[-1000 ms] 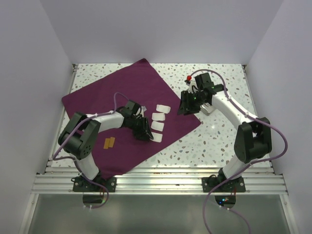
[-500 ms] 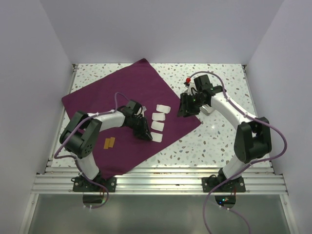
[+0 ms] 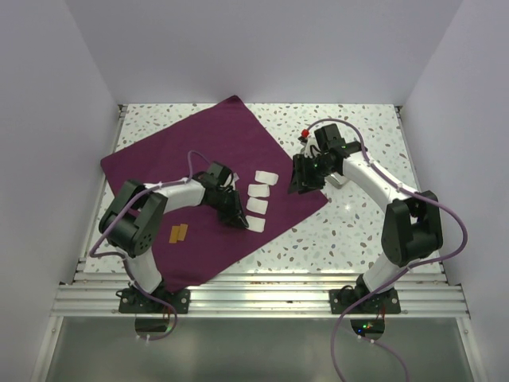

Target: Prepare the surgical pack

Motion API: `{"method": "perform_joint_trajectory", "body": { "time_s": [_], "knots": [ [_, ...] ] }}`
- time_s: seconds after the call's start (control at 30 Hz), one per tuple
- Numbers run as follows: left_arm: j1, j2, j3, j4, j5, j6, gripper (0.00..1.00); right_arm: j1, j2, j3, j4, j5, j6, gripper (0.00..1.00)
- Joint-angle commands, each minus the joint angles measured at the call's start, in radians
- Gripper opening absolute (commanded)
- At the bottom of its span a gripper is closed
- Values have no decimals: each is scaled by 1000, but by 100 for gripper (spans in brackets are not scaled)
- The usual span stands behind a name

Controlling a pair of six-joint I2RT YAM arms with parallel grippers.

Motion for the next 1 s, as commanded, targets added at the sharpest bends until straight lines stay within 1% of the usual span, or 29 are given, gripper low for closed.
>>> {"method": "perform_joint_trajectory", "body": {
  "time_s": [0.0, 0.03, 0.07, 0.2, 0.37, 0.7, 0.8, 0.97],
  "knots": [
    [-4, 15, 44, 4, 9, -11, 13, 5, -41, -6, 21, -25, 0, 47],
    [-6, 13, 47, 5, 14, -8, 2, 5, -41, -9, 19, -25, -2, 47],
    [-4, 15, 58, -2, 18, 1, 0, 4, -42, -11, 18, -25, -3, 47],
    [-4, -66, 56, -1, 23, 17, 0, 5, -45, -11, 12, -22, -9, 47],
    [-4, -112, 64, 22, 71, 0, 0, 5, -49, -19, 15, -21, -13, 47],
    [-1, -22, 205, 73, 121, -25, 0, 5, -45, -17, 9, -19, -17, 47],
    [7, 13, 257, 54, 123, -22, 0, 5, -45, -23, 3, -13, -22, 47],
    [43, 58, 280, 59, 118, -22, 0, 5, -45, -23, -2, -10, -28, 47]
  ]
}}
